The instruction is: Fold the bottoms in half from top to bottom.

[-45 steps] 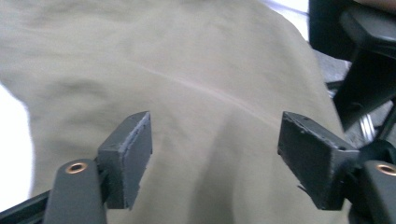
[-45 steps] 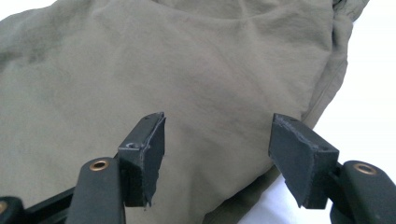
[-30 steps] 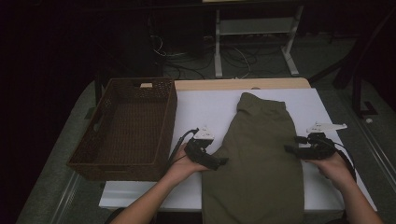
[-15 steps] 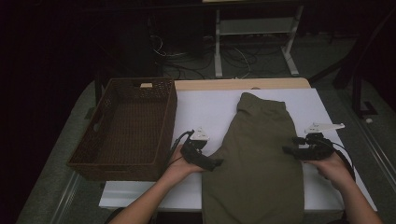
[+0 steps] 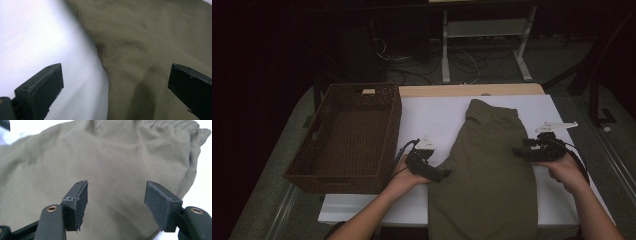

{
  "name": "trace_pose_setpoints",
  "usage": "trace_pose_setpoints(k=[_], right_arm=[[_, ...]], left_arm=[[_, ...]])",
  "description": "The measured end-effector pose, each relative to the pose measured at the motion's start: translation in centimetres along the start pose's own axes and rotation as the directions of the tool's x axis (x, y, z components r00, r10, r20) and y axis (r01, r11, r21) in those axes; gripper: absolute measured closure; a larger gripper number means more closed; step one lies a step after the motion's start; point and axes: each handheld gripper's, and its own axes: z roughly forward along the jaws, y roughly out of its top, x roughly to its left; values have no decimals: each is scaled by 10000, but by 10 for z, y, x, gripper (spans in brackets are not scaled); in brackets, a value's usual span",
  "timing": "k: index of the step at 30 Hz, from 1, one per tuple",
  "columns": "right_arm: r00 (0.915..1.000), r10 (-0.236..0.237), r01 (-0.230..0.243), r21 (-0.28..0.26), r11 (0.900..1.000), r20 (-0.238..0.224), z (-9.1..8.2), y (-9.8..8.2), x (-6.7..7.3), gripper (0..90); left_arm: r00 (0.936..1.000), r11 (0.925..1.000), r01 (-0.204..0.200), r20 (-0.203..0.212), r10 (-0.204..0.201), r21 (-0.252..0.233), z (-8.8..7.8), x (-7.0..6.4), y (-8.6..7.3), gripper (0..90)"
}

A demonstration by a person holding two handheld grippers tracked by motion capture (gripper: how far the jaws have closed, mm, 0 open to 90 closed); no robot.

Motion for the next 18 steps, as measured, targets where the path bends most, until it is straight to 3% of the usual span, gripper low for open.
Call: trace_pose_setpoints(k=[18], right_arm=[[9990,432,-430,-250,9988,71,14,27,-20,354]], left_arm=[[9999,9998,152,81,-152,91,1,0,-2,0]])
